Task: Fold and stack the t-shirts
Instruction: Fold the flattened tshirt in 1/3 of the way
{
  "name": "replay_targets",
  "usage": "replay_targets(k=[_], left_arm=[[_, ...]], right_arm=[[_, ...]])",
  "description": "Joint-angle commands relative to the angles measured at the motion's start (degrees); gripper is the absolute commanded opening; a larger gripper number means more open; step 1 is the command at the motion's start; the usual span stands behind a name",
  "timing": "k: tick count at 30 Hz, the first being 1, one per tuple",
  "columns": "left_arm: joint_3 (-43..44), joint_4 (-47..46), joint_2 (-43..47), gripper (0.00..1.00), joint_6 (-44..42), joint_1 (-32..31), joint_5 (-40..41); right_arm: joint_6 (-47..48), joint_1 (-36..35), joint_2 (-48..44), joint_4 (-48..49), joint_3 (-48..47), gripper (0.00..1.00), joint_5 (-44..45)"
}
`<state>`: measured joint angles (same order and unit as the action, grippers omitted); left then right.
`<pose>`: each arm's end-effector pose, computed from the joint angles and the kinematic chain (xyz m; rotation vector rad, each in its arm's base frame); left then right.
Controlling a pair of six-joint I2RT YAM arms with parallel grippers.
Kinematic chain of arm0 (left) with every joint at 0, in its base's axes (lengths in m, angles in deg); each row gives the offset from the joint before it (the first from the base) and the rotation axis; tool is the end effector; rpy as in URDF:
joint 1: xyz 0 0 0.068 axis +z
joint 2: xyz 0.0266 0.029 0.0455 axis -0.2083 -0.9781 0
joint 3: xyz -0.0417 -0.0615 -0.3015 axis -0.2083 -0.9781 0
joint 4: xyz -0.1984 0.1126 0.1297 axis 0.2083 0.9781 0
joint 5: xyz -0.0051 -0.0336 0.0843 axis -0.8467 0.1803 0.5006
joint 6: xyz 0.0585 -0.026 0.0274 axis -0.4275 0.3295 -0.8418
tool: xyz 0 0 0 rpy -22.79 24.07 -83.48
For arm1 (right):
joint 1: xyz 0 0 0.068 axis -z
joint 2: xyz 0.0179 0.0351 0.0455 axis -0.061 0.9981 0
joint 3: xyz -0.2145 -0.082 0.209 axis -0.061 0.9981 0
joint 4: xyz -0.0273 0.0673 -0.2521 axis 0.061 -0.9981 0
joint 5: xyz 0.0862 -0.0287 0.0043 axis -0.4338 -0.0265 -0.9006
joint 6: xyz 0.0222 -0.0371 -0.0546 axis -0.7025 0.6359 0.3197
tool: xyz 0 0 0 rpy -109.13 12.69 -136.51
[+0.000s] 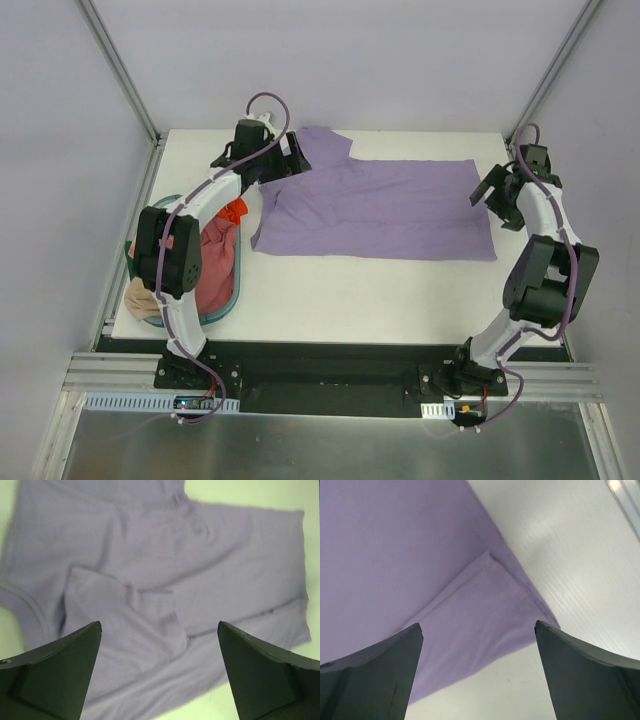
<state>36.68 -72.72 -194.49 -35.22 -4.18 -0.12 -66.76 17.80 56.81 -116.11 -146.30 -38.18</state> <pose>0.4665 -0.1495 0.3056 -0.0507 2.0714 -0.7192 0.3928 -0.1046 0.2825 0.5191 2.4318 -0.1415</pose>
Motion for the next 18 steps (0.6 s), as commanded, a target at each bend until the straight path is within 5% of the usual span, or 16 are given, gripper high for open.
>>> replay_targets(k=[1,12,18], left_arm=[[-6.3,0.9,6.6,0.99,3.3,-2.3,-7.0],[-19.4,1.1,5.6,0.99,5.6,-3.5,-6.5],[-26.6,1.8,6.0,0.99,6.9,-3.6,-5.1]], right_arm=[[3.4,-2.3,-5.4,-2.2,5.5,0.96,-6.1],[4.8,-8.9,8.6,-3.7,2.8,0.96,-9.6],[4.8,-8.6,7.1,-5.1,7.1,0.96,-5.0]])
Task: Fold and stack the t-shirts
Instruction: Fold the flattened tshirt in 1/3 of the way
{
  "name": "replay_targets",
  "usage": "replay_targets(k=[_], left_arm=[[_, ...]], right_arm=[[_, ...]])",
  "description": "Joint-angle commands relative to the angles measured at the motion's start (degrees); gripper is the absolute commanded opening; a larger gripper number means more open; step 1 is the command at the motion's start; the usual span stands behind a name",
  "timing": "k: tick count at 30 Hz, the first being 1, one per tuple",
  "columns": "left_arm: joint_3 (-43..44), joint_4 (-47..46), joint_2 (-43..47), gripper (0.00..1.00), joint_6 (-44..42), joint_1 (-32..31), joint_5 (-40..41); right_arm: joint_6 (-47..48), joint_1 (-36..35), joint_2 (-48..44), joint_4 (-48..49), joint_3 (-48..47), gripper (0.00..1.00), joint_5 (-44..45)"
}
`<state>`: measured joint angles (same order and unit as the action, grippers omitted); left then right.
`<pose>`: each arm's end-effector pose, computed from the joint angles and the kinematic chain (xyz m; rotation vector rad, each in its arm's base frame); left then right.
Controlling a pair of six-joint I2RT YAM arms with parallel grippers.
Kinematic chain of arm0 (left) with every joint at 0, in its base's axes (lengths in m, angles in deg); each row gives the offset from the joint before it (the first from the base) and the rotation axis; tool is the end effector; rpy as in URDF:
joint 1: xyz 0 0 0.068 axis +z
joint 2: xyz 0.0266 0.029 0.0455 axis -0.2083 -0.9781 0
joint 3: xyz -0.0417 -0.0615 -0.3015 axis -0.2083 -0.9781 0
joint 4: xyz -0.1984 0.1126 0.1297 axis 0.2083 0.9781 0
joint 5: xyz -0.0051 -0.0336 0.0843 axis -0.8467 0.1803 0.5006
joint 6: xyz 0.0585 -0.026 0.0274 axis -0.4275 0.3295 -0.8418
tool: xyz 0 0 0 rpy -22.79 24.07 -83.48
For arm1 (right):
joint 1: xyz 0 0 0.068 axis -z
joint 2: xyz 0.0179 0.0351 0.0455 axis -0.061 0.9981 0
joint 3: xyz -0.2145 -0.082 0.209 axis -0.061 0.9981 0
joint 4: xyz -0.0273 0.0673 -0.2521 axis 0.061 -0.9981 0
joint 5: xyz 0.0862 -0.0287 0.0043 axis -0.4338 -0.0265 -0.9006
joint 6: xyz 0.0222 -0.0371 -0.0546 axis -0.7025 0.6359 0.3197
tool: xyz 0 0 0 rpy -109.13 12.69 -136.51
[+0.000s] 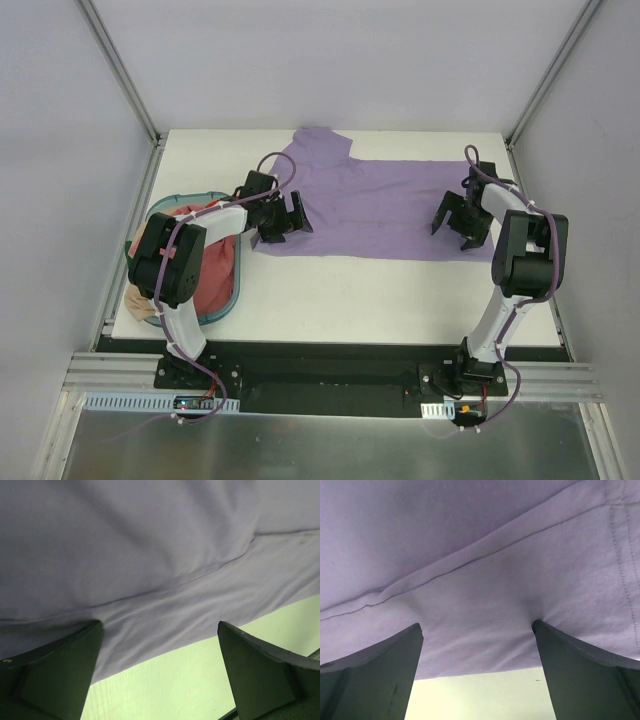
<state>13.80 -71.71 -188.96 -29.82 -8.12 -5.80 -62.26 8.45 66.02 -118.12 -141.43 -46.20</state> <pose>0.3828 -0.1604 0.2083 -0.0974 2.4344 -0.8369 0.4067 -0.0316 0.1913 0.1940 2.7575 0.0802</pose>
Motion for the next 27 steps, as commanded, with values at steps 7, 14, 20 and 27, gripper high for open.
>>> replay_targets(k=[7,14,20,27], left_arm=[[-14.4,2.6,8.2,0.99,2.3,-0.9,3.6],[-24.2,3.8,18.9,0.99,6.5,-8.6,6.8],[-32.8,4.7,28.9,0.99,12.0,-13.7,11.1],[-38.3,5.1,38.2,0.99,12.5,-14.4,11.4]], right_arm=[[0.1,2.2,-10.3,-3.8,11.6,0.96,6.8],[-0.9,4.7,-18.8,-3.8,20.4,0.96,7.8],[-1.7,6.0,-23.9,-3.3,26.0,0.96,6.5],[-2.1,7.2,-30.9,-4.3,32.1,0.96,7.6]])
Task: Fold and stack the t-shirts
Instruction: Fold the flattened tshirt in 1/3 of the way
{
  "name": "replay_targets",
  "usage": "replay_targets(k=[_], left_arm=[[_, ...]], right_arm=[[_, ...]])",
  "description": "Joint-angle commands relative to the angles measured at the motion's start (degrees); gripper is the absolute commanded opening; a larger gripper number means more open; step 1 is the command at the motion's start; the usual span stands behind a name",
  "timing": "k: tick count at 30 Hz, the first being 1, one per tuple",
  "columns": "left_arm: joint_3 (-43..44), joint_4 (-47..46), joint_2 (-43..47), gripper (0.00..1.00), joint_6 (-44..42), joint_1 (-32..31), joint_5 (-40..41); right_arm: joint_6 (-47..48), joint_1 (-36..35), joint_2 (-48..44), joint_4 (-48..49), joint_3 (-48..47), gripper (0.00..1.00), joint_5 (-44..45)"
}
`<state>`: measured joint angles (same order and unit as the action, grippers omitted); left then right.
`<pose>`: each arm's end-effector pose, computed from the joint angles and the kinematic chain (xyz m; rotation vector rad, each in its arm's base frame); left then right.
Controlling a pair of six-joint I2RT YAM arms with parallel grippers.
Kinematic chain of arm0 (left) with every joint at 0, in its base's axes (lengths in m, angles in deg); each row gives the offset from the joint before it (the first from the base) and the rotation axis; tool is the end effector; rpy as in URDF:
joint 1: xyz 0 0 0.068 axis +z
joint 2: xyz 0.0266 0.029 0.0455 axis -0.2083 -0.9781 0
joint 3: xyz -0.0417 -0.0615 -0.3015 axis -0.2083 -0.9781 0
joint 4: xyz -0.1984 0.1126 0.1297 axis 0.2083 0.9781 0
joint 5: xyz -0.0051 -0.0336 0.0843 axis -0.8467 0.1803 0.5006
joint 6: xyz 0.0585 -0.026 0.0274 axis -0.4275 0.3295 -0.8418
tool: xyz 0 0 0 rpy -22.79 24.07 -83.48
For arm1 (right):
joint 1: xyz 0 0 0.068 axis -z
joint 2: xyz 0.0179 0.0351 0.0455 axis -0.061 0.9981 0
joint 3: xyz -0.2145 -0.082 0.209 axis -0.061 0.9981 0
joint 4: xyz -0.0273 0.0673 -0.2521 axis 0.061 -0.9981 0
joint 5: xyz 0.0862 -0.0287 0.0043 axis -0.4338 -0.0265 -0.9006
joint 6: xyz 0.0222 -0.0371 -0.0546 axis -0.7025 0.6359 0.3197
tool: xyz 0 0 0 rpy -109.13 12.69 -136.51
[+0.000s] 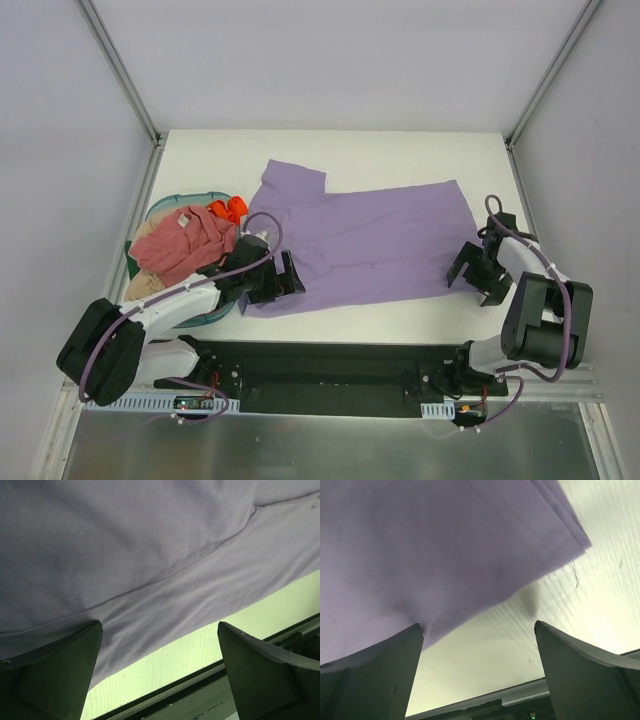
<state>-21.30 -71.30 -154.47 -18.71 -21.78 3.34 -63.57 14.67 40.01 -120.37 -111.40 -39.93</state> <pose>0.1890 -0.1387 0.1933 -0.1338 2.5020 -0.8333 0.2472 -0.0515 0.1860 0.4158 2.8467 -0.0887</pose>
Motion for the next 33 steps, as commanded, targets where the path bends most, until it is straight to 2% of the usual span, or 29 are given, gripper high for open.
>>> replay_targets(k=[1,7,10,14,18,24,27,33], left_arm=[[-3.7,4.7,4.7,0.99,1.2,-0.8,2.2],[-0.7,4.6,9.0,0.99,-1.2,-1.1,0.0],[3.3,4.6,8.9,0.99,-2.5,-1.3,-0.3],[8.6,4.6,6.5,0.99,-4.3,-1.3,0.6],[13.7,4.8,1.8,0.99,-5.0,-1.3,0.7],[18.7,7.3,-1.2,0.99,-6.1,-1.3,3.1],[20.8,9.6,-1.2,0.99,-7.0,-1.2,6.2],[24.7,13.8,-0.8,0.99,-8.8,0.2,13.6]], right_arm=[[-0.5,0.9,-6.7,-1.9,2.6,0.96,1.1],[0.5,-0.2,-14.9,0.3,0.5,0.96,-8.5],[1.1,-3.8,-15.6,2.2,-2.7,0.96,-10.2],[0.3,-10.1,-8.7,4.3,-7.8,0.96,-10.8],[-3.3,-12.1,-1.1,6.4,-9.1,0.96,-10.0],[-4.8,-11.7,6.9,7.6,-8.4,0.96,-9.8],[-5.9,-11.4,6.6,8.7,-5.1,0.96,-9.3],[-4.9,-3.9,2.4,8.3,2.6,0.96,-12.6]])
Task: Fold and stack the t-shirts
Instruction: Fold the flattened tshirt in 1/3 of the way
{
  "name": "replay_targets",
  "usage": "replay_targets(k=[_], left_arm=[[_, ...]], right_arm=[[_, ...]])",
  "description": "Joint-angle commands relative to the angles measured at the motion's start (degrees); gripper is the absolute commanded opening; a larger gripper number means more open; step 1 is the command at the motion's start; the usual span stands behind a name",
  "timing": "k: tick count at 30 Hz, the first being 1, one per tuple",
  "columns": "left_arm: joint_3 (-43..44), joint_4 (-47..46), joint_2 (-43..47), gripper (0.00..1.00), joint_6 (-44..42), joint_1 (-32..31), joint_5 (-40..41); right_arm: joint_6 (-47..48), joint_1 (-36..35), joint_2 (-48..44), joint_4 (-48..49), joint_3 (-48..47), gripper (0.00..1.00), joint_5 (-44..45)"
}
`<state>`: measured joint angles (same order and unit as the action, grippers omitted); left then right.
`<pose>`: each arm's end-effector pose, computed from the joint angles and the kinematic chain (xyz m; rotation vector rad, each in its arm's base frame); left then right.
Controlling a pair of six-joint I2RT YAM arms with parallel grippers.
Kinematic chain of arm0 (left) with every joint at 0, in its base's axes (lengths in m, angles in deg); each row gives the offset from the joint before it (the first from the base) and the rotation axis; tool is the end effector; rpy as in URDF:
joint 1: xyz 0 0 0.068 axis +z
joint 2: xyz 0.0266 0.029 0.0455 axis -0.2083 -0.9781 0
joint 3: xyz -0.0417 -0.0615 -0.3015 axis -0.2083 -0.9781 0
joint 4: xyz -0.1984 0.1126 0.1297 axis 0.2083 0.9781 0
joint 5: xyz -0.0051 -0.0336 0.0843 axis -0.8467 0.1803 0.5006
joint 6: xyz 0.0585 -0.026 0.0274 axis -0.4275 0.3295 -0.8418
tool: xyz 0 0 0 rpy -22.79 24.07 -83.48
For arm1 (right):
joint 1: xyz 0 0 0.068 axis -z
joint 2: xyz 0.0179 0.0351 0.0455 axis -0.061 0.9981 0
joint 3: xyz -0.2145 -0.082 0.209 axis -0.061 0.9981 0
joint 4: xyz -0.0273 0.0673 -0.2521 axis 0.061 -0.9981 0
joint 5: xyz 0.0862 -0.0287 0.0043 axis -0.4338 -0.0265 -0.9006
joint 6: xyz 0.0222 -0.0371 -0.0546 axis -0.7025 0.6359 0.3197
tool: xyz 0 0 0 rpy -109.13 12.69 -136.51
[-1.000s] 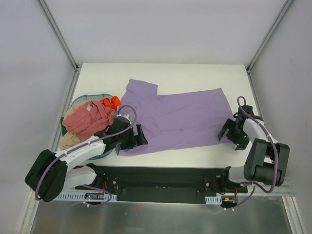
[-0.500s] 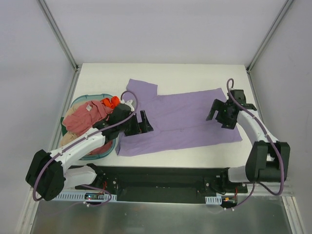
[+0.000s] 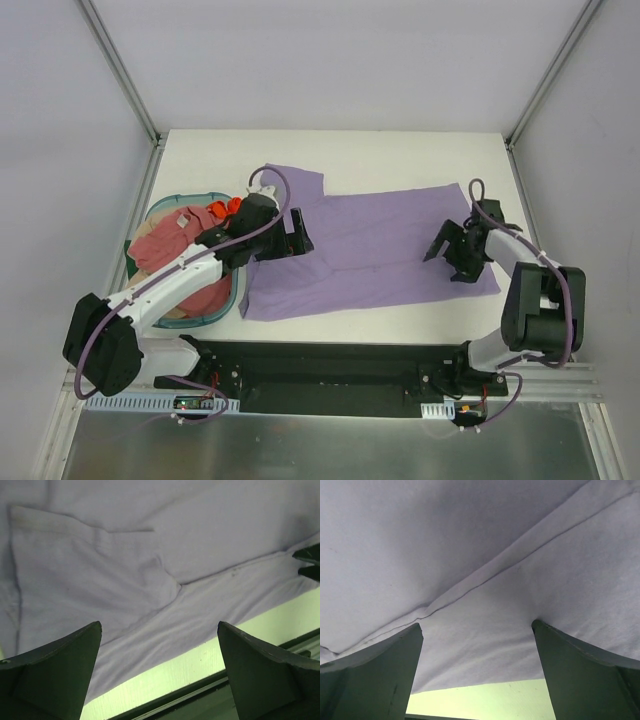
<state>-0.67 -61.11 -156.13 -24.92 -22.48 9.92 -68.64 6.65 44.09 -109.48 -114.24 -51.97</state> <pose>0.2291 -0.1619 0.2908 -0.0331 2.3028 -0.7555 0.2921 -0.0068 0.1908 0.2651 2.6939 0.2567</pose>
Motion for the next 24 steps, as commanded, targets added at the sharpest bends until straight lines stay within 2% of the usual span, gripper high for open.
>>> replay_targets(k=[1,6,14,19,24], left_arm=[[4.9,3.9,0.8,0.99,-3.3,1.5,7.4],[10.9,5.0,-1.9,0.99,-6.2,5.8,7.4],[27.2,10.5,-16.6,0.99,-12.0,10.2,7.4],[42.3,16.4,-29.5,0.99,-13.7,12.4,11.0],[58.1,18.3,-43.7,0.99,-15.6,13.1,14.6]], right_arm=[[0.6,4.7,-2.7,-2.6,6.6,0.96,-1.0],[1.8,8.4,-6.0,-3.3,10.4,0.96,-0.9],[4.2,8.7,-12.2,-8.3,8.4,0.96,1.6],[3.3,8.8,-17.4,-6.6,5.4,0.96,0.0],[2.3,8.8,-24.4,-3.3,4.8,0.96,-0.9]])
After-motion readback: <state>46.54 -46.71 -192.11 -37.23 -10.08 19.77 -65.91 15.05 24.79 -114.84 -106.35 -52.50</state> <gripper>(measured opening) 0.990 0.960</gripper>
